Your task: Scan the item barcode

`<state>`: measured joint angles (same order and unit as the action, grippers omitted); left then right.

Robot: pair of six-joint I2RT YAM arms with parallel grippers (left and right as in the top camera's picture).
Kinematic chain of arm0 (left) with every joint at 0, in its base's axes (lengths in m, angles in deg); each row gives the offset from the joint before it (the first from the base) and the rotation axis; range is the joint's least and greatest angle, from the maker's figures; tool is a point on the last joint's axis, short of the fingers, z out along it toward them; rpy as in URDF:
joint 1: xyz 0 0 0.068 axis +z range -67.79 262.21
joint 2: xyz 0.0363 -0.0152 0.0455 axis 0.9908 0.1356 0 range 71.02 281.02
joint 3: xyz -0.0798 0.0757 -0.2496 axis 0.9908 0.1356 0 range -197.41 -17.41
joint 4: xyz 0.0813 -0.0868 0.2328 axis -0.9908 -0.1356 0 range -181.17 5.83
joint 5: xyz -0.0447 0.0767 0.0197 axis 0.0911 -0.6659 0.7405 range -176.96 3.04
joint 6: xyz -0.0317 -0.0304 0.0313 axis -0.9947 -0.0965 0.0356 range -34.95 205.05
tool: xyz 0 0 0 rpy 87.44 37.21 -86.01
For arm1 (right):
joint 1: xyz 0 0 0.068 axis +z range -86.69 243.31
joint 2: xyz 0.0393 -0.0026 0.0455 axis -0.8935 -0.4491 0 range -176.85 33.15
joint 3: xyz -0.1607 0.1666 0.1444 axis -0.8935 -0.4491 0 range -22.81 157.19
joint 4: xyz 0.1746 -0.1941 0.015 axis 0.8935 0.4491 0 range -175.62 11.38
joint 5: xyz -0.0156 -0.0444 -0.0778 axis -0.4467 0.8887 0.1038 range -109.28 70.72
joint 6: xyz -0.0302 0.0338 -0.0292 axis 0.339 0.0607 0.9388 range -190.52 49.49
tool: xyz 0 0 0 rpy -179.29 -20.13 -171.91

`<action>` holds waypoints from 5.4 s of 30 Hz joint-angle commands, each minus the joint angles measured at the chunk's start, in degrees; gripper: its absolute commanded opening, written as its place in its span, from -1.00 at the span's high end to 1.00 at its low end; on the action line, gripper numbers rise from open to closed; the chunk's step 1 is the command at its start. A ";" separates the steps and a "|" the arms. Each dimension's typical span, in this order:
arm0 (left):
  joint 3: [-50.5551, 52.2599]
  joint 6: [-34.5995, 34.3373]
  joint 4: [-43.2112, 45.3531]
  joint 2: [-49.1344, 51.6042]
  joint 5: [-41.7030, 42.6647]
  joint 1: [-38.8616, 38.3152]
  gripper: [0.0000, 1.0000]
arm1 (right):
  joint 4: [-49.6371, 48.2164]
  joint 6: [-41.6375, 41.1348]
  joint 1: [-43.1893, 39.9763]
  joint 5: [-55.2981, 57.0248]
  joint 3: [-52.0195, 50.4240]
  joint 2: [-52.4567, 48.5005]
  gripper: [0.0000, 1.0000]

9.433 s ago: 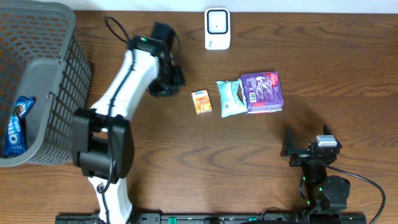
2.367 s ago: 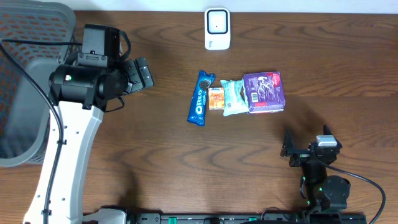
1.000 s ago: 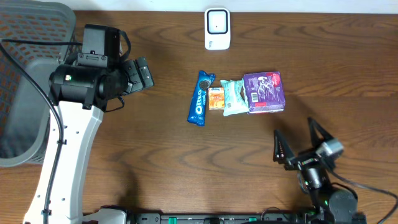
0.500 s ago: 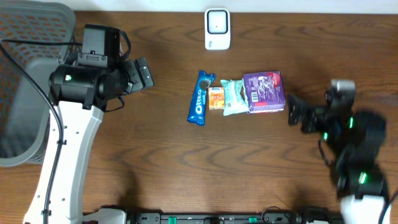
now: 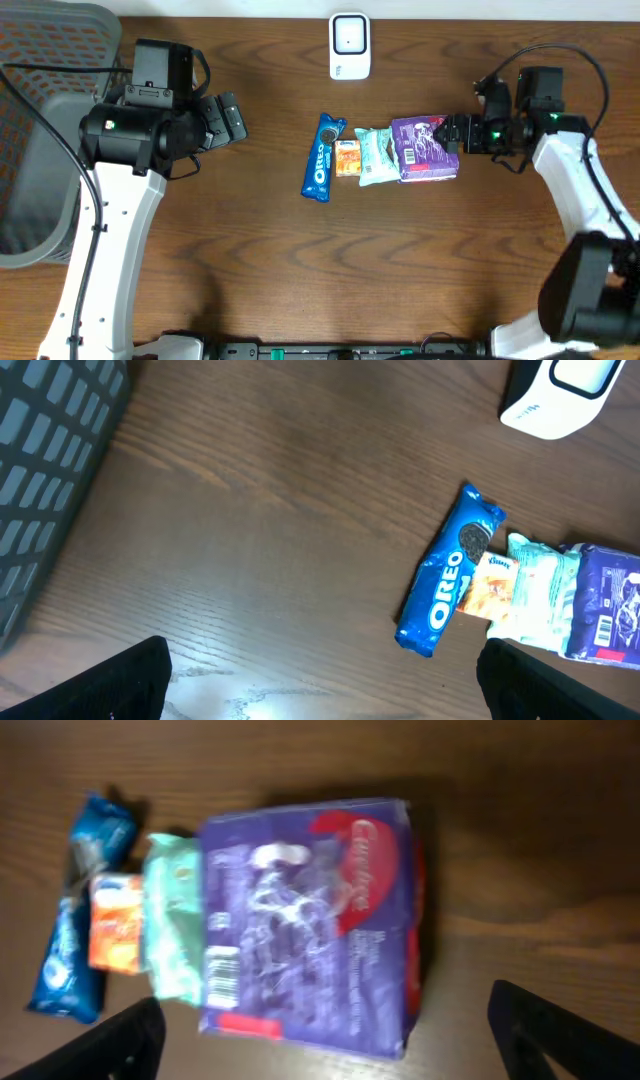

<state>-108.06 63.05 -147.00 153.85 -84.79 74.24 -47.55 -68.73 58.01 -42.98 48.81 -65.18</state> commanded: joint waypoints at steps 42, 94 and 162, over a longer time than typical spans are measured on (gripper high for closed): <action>-0.22 1.01 -0.15 -0.09 -0.74 0.28 -0.96 | 7.34 -14.60 9.68 82.29 8.35 -9.66 0.98; -0.22 1.01 -0.15 -0.09 -0.74 0.28 -0.95 | -1.79 11.41 -14.88 -13.25 0.48 -17.14 -0.09; -0.22 1.01 -0.15 -0.09 -0.74 0.28 -0.96 | 3.48 -19.10 -17.57 19.10 35.17 -19.12 0.98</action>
<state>-108.06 63.05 -146.97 153.85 -84.79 74.24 -44.89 -96.51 45.60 -27.07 84.74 -84.98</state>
